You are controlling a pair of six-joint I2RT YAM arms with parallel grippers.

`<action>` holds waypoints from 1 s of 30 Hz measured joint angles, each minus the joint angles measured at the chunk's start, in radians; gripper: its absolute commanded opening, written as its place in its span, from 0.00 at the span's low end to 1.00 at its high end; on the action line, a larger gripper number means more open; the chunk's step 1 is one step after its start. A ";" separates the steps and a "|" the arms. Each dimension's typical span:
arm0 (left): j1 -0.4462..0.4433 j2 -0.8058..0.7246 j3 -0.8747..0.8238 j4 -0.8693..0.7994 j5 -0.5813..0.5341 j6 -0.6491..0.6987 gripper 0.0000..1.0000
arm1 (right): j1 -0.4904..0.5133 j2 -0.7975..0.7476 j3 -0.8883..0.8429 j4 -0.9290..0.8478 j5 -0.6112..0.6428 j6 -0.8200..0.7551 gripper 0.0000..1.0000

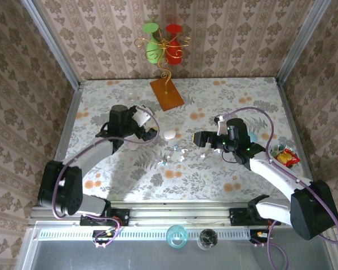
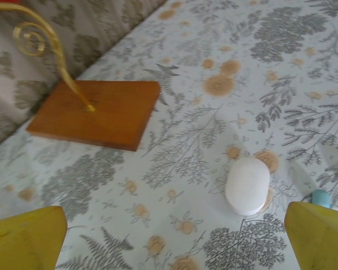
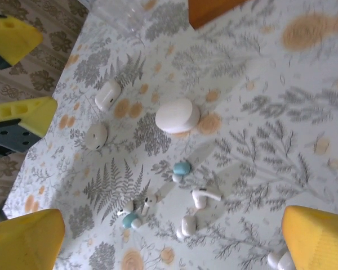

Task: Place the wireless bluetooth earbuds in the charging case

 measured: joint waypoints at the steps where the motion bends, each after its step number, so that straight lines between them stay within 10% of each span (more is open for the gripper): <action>1: -0.003 0.032 0.036 -0.036 0.015 0.008 1.00 | 0.000 0.006 0.000 -0.014 -0.002 0.026 0.99; 18: -0.155 0.499 0.545 -0.573 -0.030 0.214 0.96 | 0.001 -0.014 -0.061 -0.058 0.023 0.156 1.00; 30: -0.173 0.616 0.658 -0.731 -0.069 0.262 0.73 | 0.001 -0.017 -0.063 -0.076 0.052 0.151 1.00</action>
